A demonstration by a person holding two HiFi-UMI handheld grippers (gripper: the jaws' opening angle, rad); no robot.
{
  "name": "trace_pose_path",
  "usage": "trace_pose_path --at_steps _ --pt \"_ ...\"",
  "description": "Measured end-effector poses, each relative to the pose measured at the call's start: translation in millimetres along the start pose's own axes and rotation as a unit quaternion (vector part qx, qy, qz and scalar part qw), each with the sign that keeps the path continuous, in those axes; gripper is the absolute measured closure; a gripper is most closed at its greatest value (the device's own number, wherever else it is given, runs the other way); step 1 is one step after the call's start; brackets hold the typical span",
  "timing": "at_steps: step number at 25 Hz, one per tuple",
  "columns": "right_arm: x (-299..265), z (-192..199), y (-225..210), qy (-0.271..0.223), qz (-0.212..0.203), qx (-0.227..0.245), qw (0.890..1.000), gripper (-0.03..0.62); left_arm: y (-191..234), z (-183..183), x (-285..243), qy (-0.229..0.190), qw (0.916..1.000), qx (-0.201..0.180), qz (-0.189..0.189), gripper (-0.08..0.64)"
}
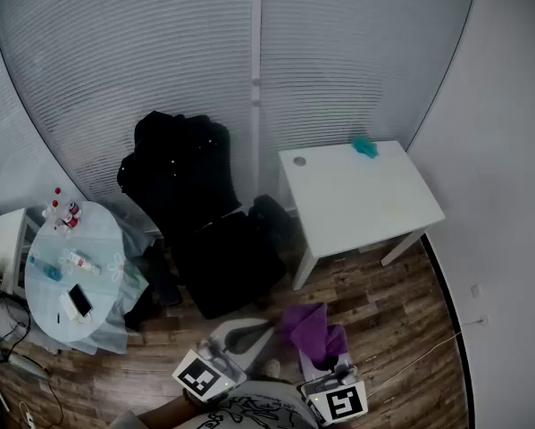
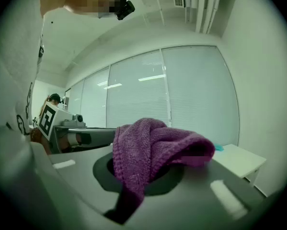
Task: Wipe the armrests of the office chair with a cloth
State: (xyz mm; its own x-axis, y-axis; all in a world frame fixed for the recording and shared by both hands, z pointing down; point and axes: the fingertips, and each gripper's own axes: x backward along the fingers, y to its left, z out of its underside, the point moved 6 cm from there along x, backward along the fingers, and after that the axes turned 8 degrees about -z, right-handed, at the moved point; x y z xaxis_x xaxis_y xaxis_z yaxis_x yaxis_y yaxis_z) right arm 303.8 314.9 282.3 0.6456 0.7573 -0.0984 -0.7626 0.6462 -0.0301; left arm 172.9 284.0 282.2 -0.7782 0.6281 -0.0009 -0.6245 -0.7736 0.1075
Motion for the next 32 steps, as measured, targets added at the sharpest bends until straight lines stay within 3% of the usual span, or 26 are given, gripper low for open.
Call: trace_pose_path --at_steps 32 --pt "22.7 5.6 -22.1 -0.007 -0.008 -0.022 1.0 0.561 -21.4 8.9 -22.4 -0.003 0.9999 0.002 -0.011 0.559"
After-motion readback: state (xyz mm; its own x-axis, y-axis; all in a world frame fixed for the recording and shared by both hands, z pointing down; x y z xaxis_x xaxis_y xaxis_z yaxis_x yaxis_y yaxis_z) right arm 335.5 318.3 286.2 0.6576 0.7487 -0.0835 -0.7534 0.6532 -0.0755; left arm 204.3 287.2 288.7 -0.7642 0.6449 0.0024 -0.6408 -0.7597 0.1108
